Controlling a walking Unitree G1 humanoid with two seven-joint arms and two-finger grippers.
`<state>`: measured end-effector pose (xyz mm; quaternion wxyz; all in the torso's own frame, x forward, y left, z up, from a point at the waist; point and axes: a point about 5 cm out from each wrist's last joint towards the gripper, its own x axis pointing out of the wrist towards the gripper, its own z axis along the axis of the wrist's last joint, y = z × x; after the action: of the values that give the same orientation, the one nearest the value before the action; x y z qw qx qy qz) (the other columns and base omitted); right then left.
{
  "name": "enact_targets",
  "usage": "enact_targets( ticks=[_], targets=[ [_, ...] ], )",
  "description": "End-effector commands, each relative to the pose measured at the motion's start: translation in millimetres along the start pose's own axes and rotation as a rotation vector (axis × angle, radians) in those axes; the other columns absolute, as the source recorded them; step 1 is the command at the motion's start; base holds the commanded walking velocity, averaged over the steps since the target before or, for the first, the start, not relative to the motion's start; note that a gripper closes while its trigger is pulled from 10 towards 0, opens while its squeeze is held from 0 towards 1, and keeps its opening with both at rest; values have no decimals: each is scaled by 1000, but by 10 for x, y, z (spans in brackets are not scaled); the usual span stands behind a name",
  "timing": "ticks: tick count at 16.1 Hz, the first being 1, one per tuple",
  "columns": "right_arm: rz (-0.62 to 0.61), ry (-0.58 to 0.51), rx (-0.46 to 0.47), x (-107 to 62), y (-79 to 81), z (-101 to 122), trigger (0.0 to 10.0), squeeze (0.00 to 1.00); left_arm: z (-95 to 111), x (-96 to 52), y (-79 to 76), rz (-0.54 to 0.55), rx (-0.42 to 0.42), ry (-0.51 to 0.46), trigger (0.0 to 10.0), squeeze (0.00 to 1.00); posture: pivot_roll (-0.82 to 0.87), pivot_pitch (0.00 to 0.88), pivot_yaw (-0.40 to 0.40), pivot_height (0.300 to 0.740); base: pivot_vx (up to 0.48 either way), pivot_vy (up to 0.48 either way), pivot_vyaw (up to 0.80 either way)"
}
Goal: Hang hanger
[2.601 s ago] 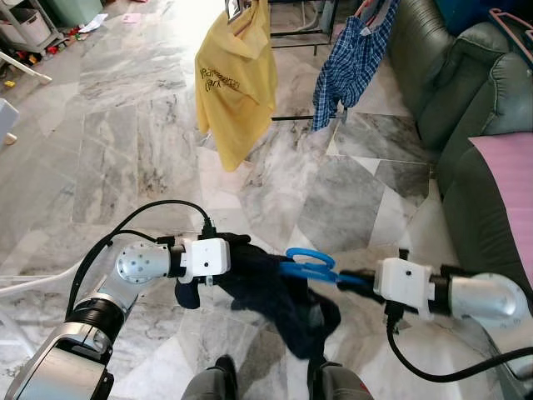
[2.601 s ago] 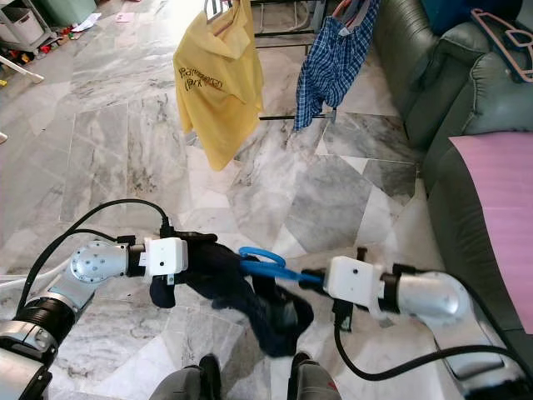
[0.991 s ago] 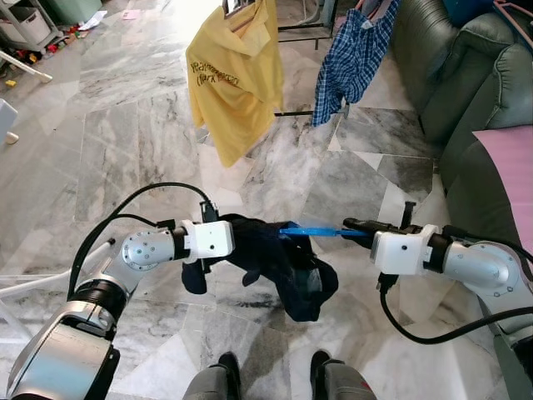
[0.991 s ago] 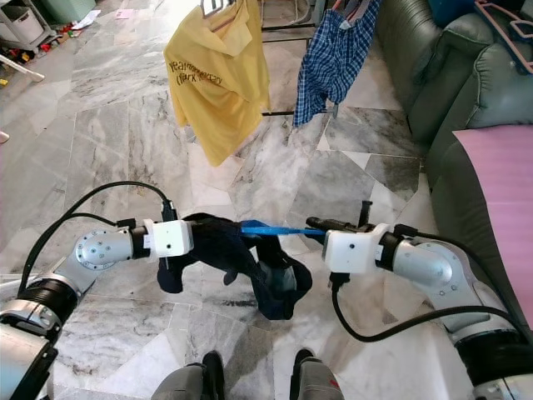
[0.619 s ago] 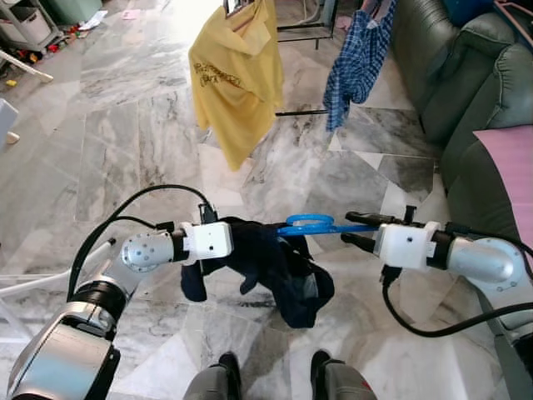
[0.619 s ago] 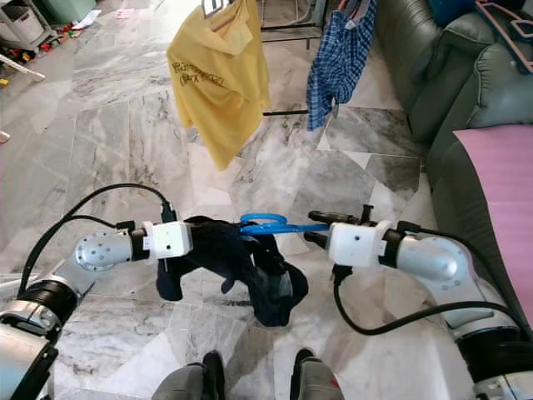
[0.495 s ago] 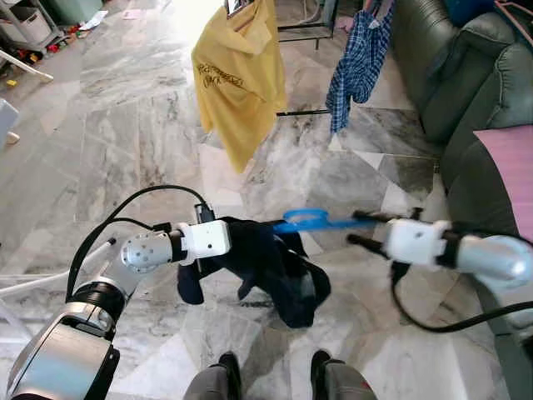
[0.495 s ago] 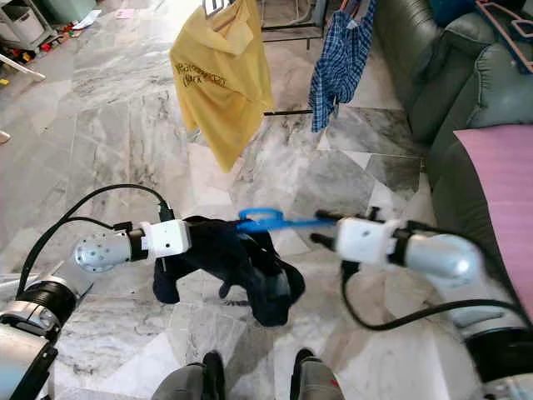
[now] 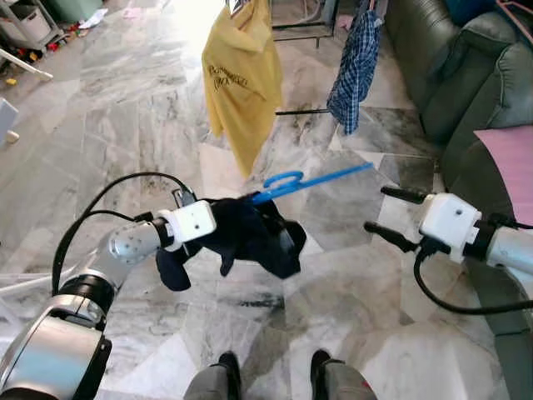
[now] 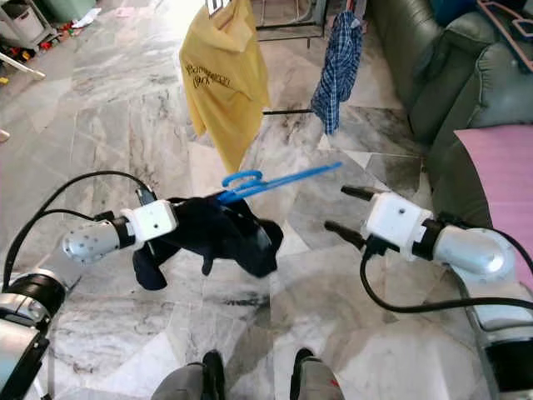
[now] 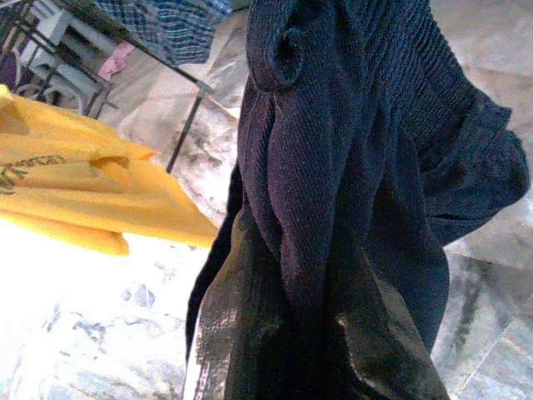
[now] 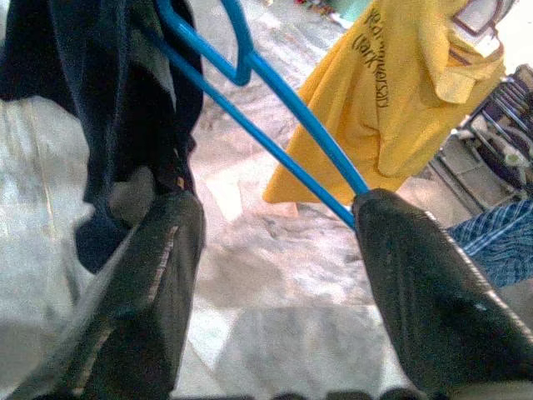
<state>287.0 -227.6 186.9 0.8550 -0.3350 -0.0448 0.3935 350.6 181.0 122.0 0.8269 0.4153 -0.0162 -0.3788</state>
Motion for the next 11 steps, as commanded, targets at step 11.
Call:
enact_targets(
  ticks=[11],
  targets=[
    [-416,178,680,368,738,-737,10000,1000,351,3,299,149,-289,-313,0,0,-100,265,79,740,0,0,0]
  ],
)
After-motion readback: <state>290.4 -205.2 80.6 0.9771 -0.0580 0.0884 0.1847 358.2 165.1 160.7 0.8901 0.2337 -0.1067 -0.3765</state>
